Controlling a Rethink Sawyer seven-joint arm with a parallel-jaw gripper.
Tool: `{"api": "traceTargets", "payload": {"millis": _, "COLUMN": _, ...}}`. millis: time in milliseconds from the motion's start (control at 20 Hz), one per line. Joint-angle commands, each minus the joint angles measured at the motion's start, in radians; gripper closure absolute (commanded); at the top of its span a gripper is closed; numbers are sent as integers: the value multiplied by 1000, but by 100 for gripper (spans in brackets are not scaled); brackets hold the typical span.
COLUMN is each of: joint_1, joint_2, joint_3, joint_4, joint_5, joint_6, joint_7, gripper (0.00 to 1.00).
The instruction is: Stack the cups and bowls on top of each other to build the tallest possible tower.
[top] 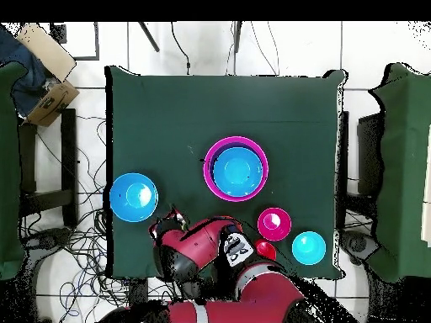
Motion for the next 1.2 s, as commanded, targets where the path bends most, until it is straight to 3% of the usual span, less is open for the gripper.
{"api": "traceTargets", "payload": {"millis": 50, "joint_1": -5, "joint_2": 10, "joint_3": 64, "joint_4": -126, "joint_5": 34, "joint_6": 307, "joint_7": -3, "gripper": 0}}
{"api": "traceTargets", "payload": {"millis": 150, "joint_1": 19, "joint_2": 10, "joint_3": 39, "joint_4": -142, "joint_5": 53, "joint_6": 339, "joint_7": 12, "gripper": 0}}
{"api": "traceTargets", "payload": {"millis": 350, "joint_1": 88, "joint_2": 20, "joint_3": -64, "joint_4": -173, "joint_5": 230, "joint_6": 254, "joint_7": 227, "gripper": 0}}
{"api": "traceTargets", "payload": {"millis": 600, "joint_1": 75, "joint_2": -1, "joint_3": -56, "joint_4": -151, "joint_5": 357, "joint_6": 262, "joint_7": 258, "gripper": 0}}
{"api": "traceTargets", "payload": {"millis": 1150, "joint_1": 42, "joint_2": -34, "joint_3": -30, "joint_4": -102, "joint_5": 392, "joint_6": 172, "joint_7": 270, "gripper": 0}}
{"api": "traceTargets", "payload": {"millis": 1200, "joint_1": 41, "joint_2": -42, "joint_3": -25, "joint_4": -103, "joint_5": 390, "joint_6": 205, "joint_7": 255, "gripper": 0}}
